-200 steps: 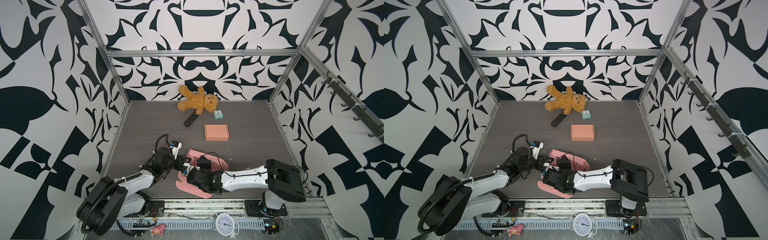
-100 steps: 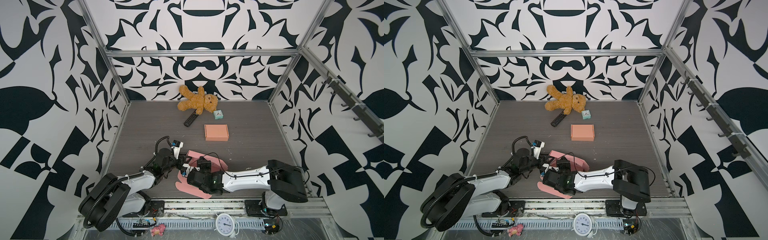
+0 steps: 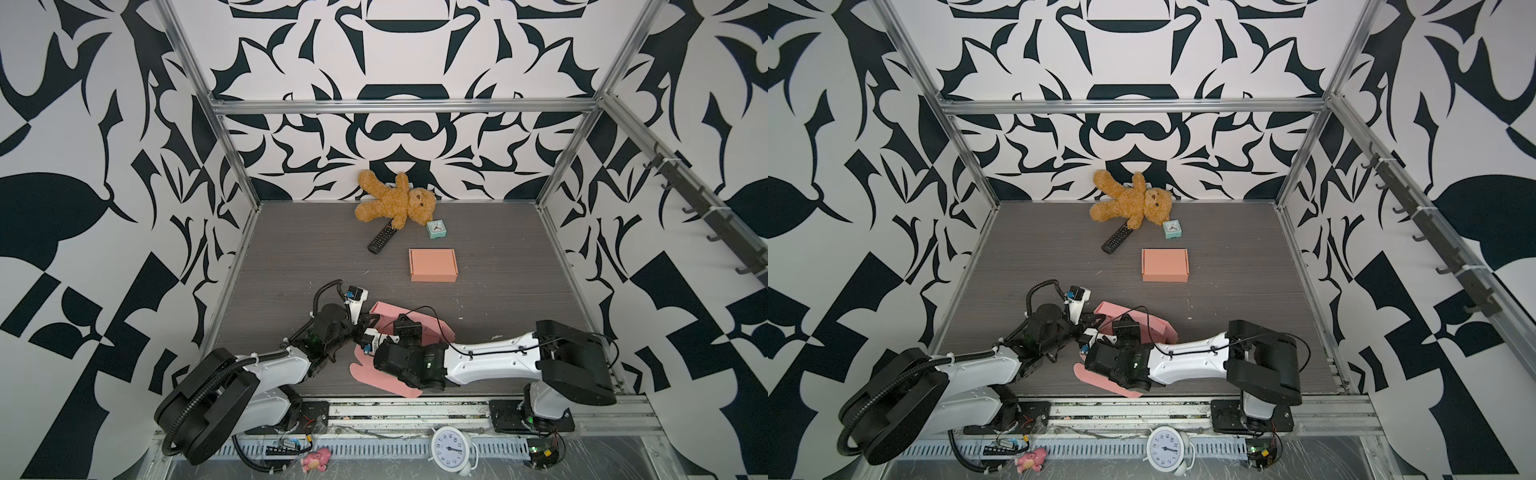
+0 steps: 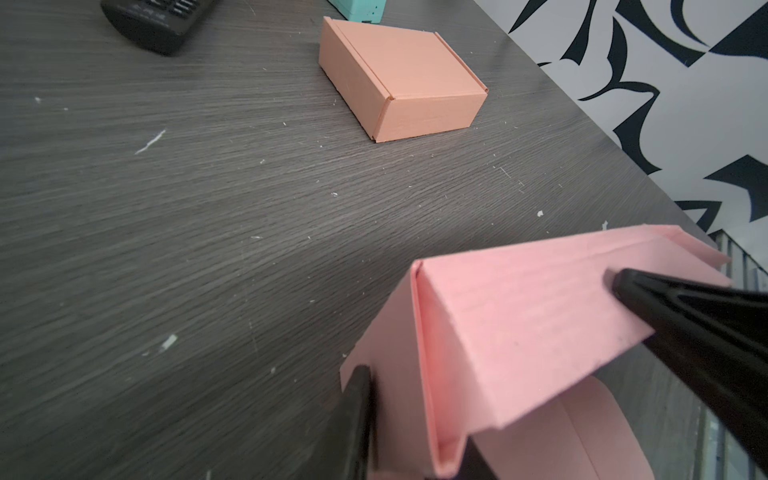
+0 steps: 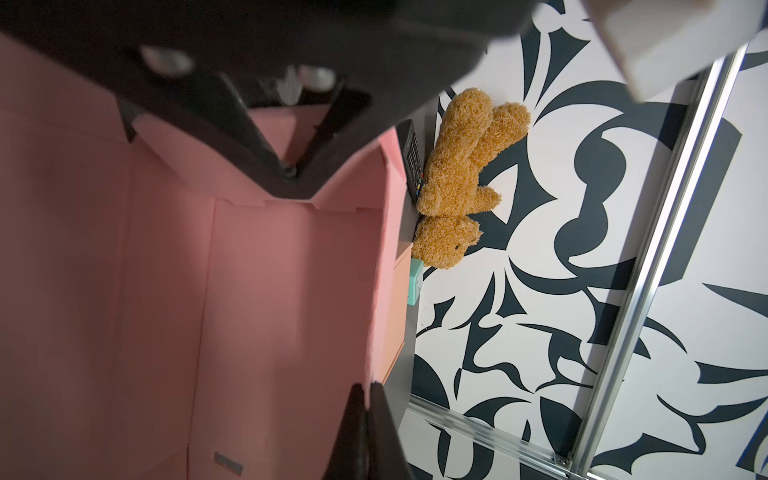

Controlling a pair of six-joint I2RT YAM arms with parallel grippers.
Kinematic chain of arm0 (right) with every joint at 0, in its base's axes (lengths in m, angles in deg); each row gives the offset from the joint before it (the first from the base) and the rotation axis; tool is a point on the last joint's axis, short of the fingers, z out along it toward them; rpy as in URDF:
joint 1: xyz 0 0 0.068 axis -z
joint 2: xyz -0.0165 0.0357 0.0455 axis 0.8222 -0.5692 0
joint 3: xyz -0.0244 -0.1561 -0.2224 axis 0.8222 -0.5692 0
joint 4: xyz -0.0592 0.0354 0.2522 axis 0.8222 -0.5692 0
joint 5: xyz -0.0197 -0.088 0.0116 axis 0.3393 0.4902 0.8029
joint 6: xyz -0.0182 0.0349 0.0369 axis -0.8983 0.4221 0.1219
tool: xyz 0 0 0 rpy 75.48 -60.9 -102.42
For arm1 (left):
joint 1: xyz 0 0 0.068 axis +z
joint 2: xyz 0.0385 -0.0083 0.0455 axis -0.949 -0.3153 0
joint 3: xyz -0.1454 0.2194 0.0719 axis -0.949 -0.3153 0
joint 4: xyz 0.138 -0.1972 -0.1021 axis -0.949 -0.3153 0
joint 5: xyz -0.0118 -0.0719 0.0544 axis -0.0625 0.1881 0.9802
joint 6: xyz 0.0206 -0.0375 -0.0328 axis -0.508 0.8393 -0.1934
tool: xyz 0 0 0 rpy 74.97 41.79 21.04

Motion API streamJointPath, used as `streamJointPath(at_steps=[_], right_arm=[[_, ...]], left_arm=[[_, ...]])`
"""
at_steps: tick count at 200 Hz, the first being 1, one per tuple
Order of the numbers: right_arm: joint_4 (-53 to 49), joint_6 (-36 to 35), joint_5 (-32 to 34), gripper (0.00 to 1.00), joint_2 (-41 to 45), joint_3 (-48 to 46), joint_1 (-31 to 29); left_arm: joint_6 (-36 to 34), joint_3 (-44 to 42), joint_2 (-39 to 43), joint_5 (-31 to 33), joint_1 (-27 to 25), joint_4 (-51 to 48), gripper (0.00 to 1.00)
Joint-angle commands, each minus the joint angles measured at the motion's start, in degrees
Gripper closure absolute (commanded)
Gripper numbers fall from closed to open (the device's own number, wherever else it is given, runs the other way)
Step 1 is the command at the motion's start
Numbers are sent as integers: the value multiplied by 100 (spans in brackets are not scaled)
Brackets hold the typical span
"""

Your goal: Fold the paper box

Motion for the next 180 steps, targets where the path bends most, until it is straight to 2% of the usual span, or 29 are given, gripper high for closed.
streamJointPath(at_steps=[1,30,47,78,106,145,161,180], right_arm=[[-394,274,-453,99,101,115,-56],[-767,673,-520,89,114,311,-102],[-952,1035,-695,78,263,349,-122],[-1157,1770,-1194,60,859,234,-131],[-1250,2507,-1861,49,1614,147,-131],[-1106,3856,-2472,43,2080,468,12],[-1299,4567,-2607,47,1981,749,317],[-1403,5354,-3240,55,1897,880,892]], left_arm=[[-32,-44,141,111,-30,142,78],[-65,-40,92,186,-48,155,81],[-124,-9,46,254,-74,151,82],[-171,-17,75,368,-118,151,82],[-217,-54,152,504,-152,142,82],[-335,-27,205,681,-257,98,82],[-373,-18,222,743,-317,100,82],[-404,-27,256,818,-393,81,82]])
